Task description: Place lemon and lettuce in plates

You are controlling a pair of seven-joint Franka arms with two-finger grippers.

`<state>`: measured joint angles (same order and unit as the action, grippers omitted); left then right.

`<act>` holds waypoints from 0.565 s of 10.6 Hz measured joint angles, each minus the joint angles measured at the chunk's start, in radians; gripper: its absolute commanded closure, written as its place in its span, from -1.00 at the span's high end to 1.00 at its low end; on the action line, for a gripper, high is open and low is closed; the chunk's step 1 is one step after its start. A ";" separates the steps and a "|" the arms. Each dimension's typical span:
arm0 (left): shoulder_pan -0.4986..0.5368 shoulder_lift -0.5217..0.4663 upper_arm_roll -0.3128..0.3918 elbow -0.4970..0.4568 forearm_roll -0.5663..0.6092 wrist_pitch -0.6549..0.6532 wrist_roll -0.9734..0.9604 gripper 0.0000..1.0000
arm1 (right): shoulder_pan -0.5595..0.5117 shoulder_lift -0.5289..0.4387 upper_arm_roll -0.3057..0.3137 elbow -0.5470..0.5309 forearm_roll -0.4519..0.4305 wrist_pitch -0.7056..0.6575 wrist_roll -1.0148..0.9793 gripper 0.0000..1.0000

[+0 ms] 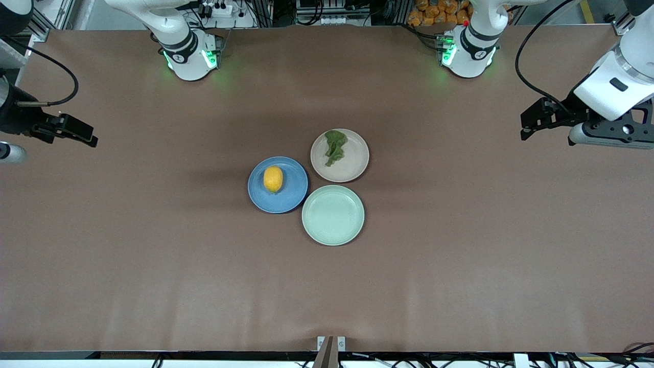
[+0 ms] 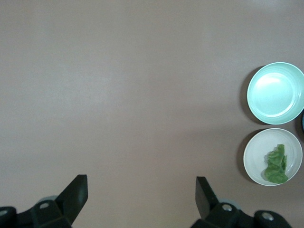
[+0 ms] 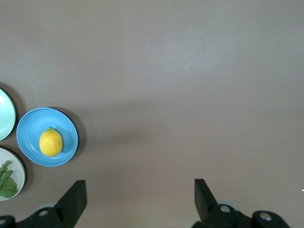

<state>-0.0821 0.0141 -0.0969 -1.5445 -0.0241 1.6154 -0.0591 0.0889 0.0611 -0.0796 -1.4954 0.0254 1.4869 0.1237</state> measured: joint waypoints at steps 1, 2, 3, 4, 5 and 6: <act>0.000 0.000 0.000 0.004 0.000 0.000 0.000 1.00 | 0.000 0.000 0.000 0.000 0.000 -0.004 0.000 1.00; 0.000 0.000 0.000 0.010 0.000 0.000 0.000 1.00 | 0.000 0.000 0.000 0.000 0.000 -0.006 0.000 1.00; 0.000 0.000 0.000 0.014 0.000 0.000 0.000 1.00 | 0.000 0.000 0.000 0.000 0.000 -0.006 0.000 1.00; 0.000 0.000 0.000 0.017 0.000 0.000 0.000 1.00 | 0.000 0.000 0.000 0.000 0.000 -0.006 0.000 1.00; 0.000 0.000 -0.002 0.019 0.000 0.000 0.000 1.00 | 0.000 0.000 0.000 0.000 0.000 -0.006 0.000 1.00; 0.000 0.000 -0.002 0.020 0.000 0.000 0.000 1.00 | 0.000 0.000 0.000 0.000 0.000 -0.006 0.000 1.00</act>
